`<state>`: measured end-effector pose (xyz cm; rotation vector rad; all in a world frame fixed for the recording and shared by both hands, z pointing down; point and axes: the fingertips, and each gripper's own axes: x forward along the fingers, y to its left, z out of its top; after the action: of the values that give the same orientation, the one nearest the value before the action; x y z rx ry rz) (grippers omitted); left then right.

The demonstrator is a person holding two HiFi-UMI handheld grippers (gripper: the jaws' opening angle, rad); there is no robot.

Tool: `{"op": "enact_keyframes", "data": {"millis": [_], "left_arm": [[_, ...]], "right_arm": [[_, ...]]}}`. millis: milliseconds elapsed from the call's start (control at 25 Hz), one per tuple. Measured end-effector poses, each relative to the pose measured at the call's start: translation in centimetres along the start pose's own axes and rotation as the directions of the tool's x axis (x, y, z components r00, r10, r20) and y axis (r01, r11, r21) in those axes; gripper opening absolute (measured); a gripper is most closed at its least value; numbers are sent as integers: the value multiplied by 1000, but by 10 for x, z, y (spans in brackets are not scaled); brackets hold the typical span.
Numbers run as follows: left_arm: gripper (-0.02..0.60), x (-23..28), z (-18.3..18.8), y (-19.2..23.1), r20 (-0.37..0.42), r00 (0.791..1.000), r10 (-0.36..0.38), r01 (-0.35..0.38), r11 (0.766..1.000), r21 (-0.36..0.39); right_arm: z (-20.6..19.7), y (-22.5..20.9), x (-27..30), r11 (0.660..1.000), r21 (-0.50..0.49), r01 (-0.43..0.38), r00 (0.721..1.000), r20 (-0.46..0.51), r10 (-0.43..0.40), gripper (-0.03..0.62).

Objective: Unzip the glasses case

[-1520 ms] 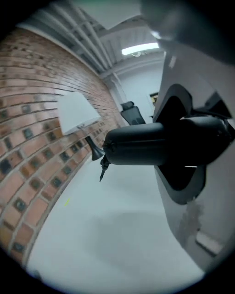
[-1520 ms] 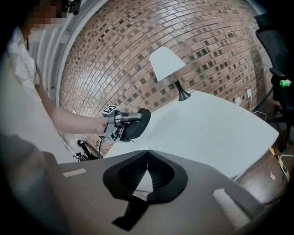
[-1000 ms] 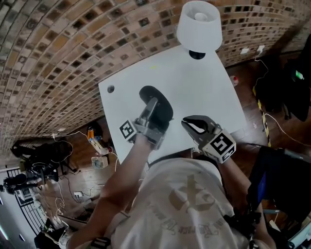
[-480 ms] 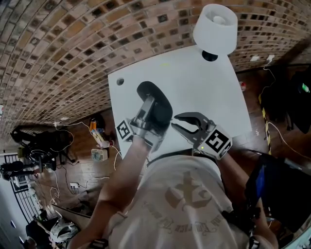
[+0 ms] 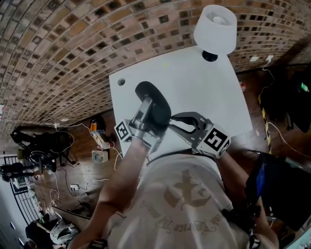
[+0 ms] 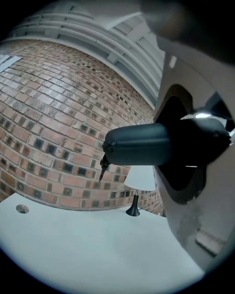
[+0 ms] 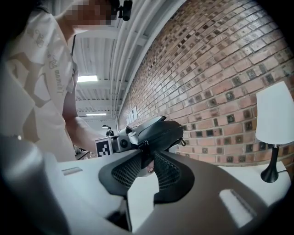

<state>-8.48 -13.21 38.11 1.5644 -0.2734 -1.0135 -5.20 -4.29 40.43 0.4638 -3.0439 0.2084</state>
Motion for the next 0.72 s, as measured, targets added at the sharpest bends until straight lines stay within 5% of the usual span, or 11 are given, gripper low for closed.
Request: {"op": "enact_keyframes", "data": {"millis": [720], "left_arm": [[278,-32,15,-33,50,995,-86,87,996,-11]], "right_arm": [[19,32,28,996,5,-85,995,49,85,89]]}}
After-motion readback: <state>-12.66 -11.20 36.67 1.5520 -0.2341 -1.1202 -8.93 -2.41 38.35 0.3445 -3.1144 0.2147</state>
